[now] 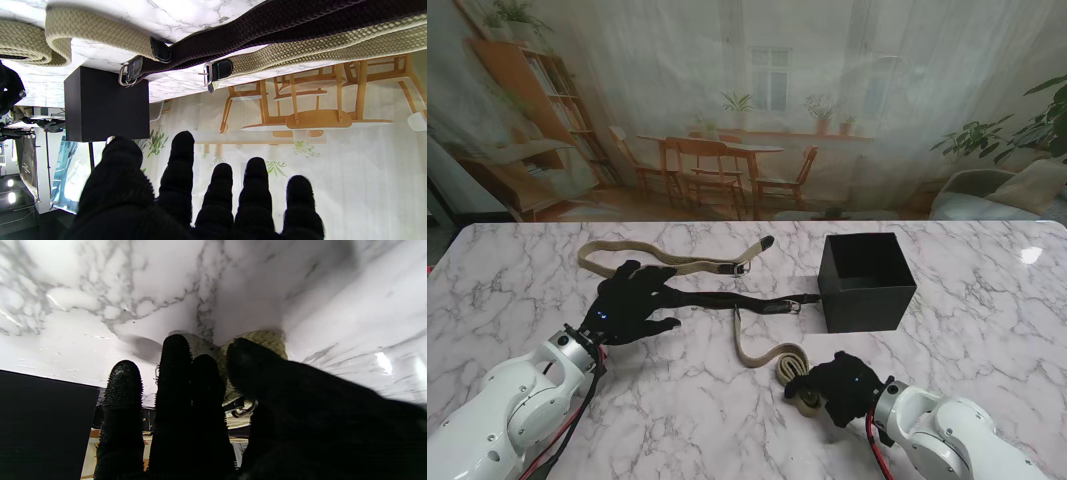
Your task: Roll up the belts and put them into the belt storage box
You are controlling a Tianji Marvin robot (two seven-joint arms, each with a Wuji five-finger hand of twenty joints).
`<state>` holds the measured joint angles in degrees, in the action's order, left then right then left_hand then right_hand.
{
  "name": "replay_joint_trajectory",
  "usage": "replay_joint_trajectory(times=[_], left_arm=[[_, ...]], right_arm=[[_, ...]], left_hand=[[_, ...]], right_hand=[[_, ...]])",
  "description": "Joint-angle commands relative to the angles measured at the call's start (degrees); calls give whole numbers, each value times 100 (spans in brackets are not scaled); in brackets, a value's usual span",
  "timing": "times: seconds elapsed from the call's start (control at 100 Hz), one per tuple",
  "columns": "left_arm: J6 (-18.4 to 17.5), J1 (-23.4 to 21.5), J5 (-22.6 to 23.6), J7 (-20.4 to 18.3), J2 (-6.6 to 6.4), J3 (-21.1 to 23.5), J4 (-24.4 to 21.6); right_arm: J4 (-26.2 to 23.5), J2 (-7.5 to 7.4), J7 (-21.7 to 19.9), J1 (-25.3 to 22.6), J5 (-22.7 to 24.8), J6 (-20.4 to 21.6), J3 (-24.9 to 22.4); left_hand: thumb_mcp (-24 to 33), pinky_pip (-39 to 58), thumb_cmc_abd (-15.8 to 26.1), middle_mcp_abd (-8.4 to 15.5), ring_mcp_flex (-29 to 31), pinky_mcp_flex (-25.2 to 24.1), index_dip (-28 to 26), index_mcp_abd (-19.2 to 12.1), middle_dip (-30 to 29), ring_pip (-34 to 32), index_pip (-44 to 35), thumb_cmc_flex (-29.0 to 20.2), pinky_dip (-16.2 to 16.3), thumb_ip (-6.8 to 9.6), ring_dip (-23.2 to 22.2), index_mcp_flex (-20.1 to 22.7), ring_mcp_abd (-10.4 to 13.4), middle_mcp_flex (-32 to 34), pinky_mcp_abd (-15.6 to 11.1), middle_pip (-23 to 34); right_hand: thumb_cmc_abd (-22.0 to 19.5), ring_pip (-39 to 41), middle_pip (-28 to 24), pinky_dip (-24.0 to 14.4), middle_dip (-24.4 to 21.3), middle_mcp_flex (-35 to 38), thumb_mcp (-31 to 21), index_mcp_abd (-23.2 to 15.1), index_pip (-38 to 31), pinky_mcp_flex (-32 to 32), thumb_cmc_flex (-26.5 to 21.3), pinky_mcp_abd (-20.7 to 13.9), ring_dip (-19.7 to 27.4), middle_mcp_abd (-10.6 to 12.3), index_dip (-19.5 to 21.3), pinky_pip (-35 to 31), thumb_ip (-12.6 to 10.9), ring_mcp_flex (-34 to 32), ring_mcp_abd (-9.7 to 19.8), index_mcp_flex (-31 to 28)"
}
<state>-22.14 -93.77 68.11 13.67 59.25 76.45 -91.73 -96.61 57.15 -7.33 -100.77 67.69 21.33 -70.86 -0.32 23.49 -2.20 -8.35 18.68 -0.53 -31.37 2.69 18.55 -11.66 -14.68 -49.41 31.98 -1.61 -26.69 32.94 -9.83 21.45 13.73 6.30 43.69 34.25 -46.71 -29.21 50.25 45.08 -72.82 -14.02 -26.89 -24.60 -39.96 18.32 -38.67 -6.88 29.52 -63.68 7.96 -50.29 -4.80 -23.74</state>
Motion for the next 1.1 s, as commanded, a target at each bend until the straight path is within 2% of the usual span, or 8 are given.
replay_joint_trajectory(times=[0.0,0.13,0.27,0.38,0.6,0.74,0.88,1.09], left_arm=[[-7,5,-6,-81,8,-16,17],[-11,8,-5,-79,7,-18,21],[-15,14,-6,-80,7,-22,26],[-17,17,-4,-75,6,-24,30],[-18,26,-12,-86,6,-35,37],[-15,33,-19,-108,6,-43,37],[-12,36,-21,-109,6,-46,40],[-6,35,-32,-113,8,-44,39]], right_arm=[[189,6,101,-3,78,-59,66],[348,16,522,62,191,-105,168],[465,24,858,110,259,-107,240],[471,32,952,92,246,-82,234],[227,39,722,-127,167,34,34],[161,31,704,-213,278,48,-83],[120,27,723,-269,348,93,-161],[-91,42,624,-404,316,135,-298]], left_hand=[[-124,-163,250,-39,-4,-106,63,126,-45,116,44,-43,-67,79,-40,-153,-51,-245,184,-65],[-122,-160,255,-40,-1,-104,63,118,-45,114,42,-48,-67,79,-42,-153,-62,-244,187,-65],[-122,-159,256,-40,-7,-105,63,119,-45,116,42,-45,-68,79,-41,-157,-55,-251,183,-65],[-125,-158,255,-39,-7,-105,63,121,-46,116,40,-40,-69,79,-41,-153,-59,-251,180,-65],[-124,-158,256,-36,-7,-107,62,124,-46,116,40,-37,-71,79,-41,-155,-63,-254,184,-66],[-122,-158,253,-43,-3,-106,61,118,-46,115,36,-40,-71,79,-41,-150,-63,-249,188,-65],[-121,-157,256,-39,0,-107,58,121,-46,114,30,-44,-72,79,-42,-141,-55,-251,186,-65],[-123,-157,258,-35,-2,-106,56,117,-46,114,24,-40,-72,79,-43,-138,-53,-254,182,-65]], right_hand=[[-22,433,67,-145,142,-347,48,-95,-846,-80,-376,-62,-230,385,215,-196,194,32,-14,-586],[-499,788,-87,-266,214,-84,864,-347,-1361,-226,-193,-99,-216,524,391,-406,385,-155,145,-1049],[-652,1086,-283,-361,158,209,1399,-823,-2784,-326,276,-7,-22,681,-307,-589,522,-392,234,-1376],[-656,1045,-248,-364,107,167,1510,-1026,-2932,-253,441,109,-10,650,-323,-568,541,-337,199,-1709],[-588,672,352,-404,-693,10,1693,-884,-2056,-126,1151,279,117,499,-958,-438,392,-178,89,-1317],[-1067,319,910,-430,-1260,-53,1784,-680,-793,-6,1718,84,248,327,-623,-381,-207,-38,7,-1049],[-1511,126,1264,-448,-1512,-370,2337,-861,-297,161,2018,-21,311,177,-781,-320,-243,296,-15,-571],[-1866,126,1856,-571,-2036,-1897,2981,-1096,-395,621,2112,-152,346,-230,-954,-249,-264,1307,-74,-392]])
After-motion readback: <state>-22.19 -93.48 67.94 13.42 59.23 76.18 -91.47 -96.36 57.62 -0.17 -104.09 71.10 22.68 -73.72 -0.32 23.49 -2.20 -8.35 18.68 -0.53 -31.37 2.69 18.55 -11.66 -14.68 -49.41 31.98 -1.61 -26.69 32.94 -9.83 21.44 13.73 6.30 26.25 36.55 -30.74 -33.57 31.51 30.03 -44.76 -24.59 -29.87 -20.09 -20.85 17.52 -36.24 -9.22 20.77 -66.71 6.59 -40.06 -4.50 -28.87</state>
